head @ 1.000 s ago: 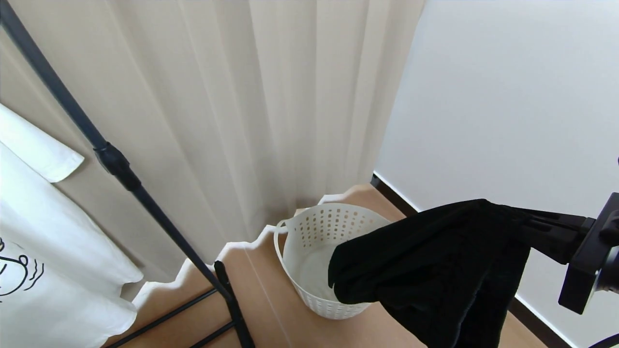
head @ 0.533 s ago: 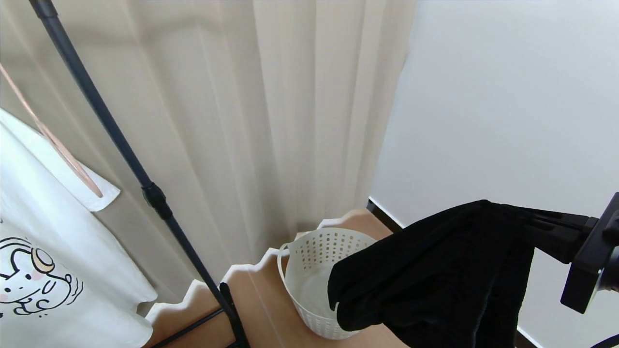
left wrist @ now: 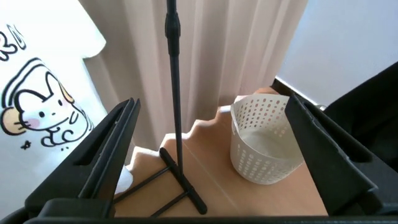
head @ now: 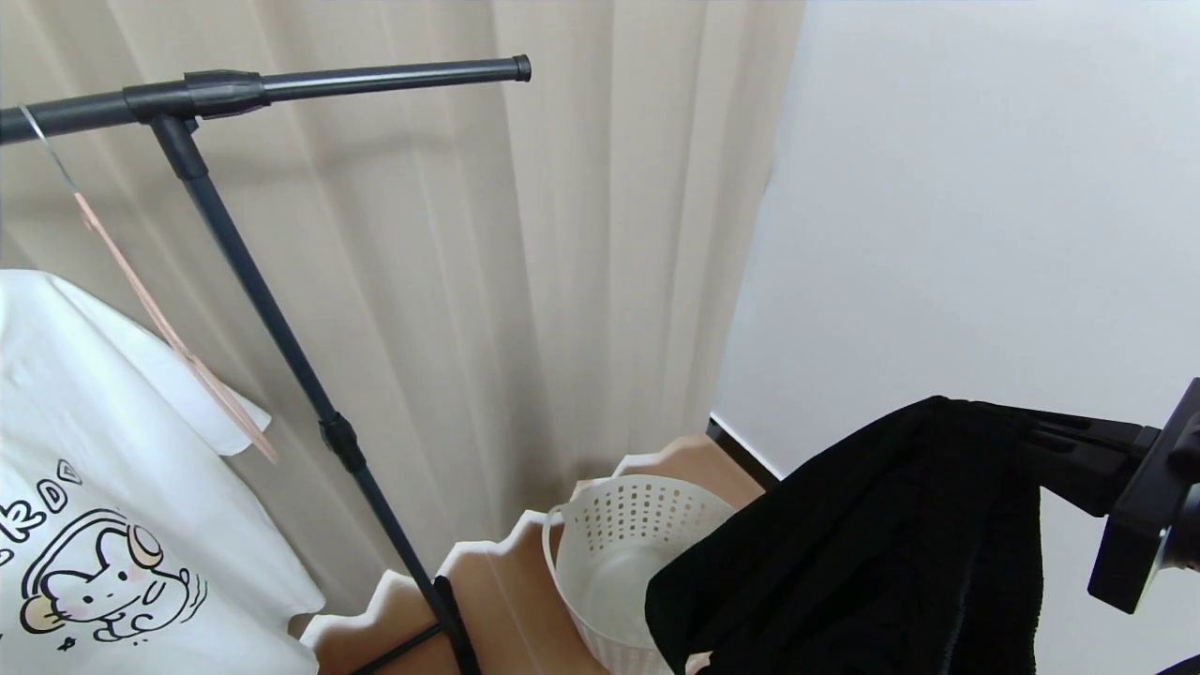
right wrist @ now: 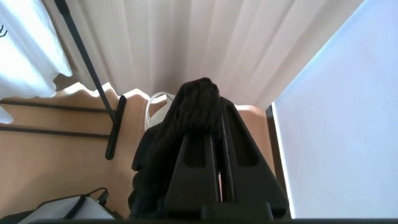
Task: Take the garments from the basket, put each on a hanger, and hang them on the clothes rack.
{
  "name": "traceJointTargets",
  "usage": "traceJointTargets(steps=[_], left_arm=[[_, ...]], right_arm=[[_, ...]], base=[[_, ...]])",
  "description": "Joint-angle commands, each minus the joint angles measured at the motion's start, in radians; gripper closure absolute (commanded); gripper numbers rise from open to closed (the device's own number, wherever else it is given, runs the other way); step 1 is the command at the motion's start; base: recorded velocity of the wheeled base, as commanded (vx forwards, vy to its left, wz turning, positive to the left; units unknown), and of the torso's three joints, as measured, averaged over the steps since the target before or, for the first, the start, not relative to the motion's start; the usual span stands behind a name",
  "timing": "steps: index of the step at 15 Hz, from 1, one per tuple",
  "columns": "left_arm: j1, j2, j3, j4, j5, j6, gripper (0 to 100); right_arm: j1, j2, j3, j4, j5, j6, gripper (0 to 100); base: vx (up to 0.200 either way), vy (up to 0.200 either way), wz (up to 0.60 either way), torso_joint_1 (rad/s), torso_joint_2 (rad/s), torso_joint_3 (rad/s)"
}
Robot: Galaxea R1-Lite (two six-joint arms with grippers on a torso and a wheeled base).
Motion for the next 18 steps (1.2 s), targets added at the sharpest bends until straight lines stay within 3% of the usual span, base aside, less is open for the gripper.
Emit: traceJointTargets(steps=[1, 9, 18], left_arm=[[0.0, 0.001, 0.0, 0.0, 0.0, 0.0, 0], [0.0, 0.001, 0.002, 0.0, 0.0, 0.0, 0], [0.0, 0.001, 0.002, 0.0, 0.002, 0.0, 0]], right_arm=[[0.0, 0.002, 0.006, -0.001, 0.0, -0.001, 100], [0.0, -0.012, 0.01, 0.0, 0.0, -0.003, 100], [0.002, -0.012, 0.023, -0.001, 0.0, -0.003, 100]], base=[[0.0, 0.0, 0.0, 0.207, -0.53, -0.325], [0.0, 0.0, 0.0, 0.239, -0.56, -0.235], [0.0, 0.0, 0.0, 0.172, -0.38, -0.166]])
